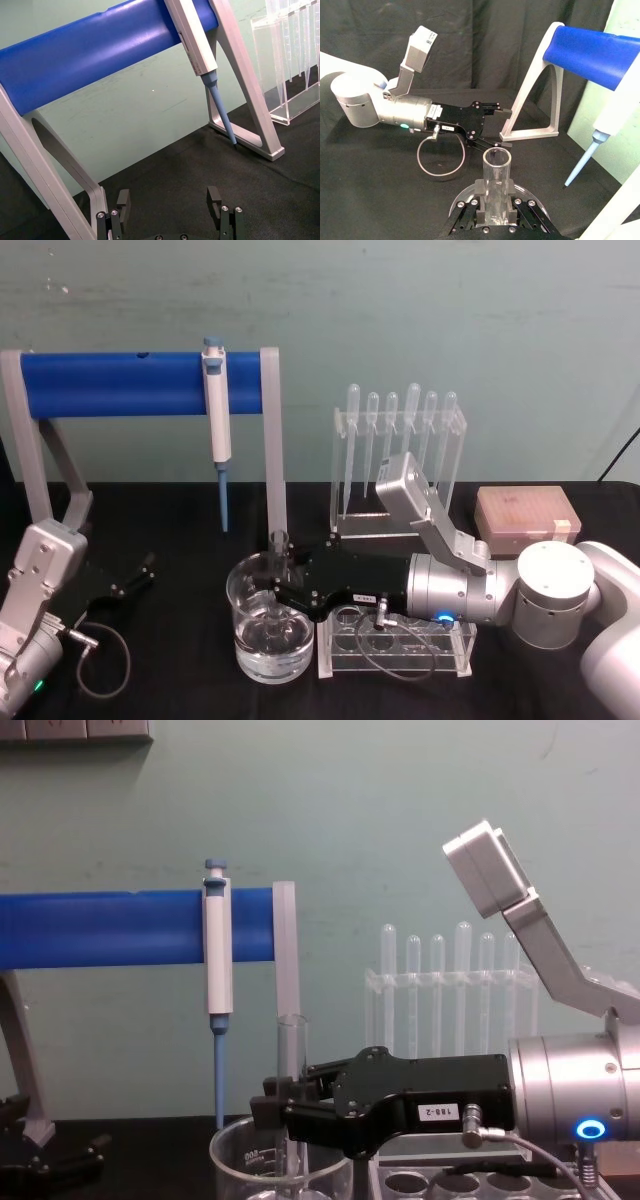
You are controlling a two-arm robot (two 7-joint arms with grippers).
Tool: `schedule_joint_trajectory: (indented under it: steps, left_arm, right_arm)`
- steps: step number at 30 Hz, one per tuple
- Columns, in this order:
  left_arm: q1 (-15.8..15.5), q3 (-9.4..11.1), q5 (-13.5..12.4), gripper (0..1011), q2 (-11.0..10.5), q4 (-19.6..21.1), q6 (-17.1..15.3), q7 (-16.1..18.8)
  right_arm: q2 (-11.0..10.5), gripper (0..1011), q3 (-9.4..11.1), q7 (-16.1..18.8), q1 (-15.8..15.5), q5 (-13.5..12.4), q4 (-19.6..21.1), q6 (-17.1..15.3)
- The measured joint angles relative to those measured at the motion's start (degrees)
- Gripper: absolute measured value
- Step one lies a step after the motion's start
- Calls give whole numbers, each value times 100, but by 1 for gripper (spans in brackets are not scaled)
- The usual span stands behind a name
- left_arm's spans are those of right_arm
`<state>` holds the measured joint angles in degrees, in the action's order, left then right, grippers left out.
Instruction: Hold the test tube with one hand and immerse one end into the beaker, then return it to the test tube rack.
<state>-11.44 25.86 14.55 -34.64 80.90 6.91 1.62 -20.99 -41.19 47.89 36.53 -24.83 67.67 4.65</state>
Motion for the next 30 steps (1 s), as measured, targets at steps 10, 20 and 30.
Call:
schedule_joint_trajectory:
  steps: [10, 20, 30]
  left_arm:
    - [0, 0, 0, 1000, 0, 0, 0, 0]
    - [0, 0, 0, 1000, 0, 0, 0, 0]
    - [1, 0, 0, 1000, 0, 0, 0, 0]
  right_arm:
    - [0, 225, 0, 0, 0, 0, 0, 0]
    - [0, 226, 0, 0, 0, 0, 0, 0]
    - [0, 226, 0, 0, 0, 0, 0, 0]
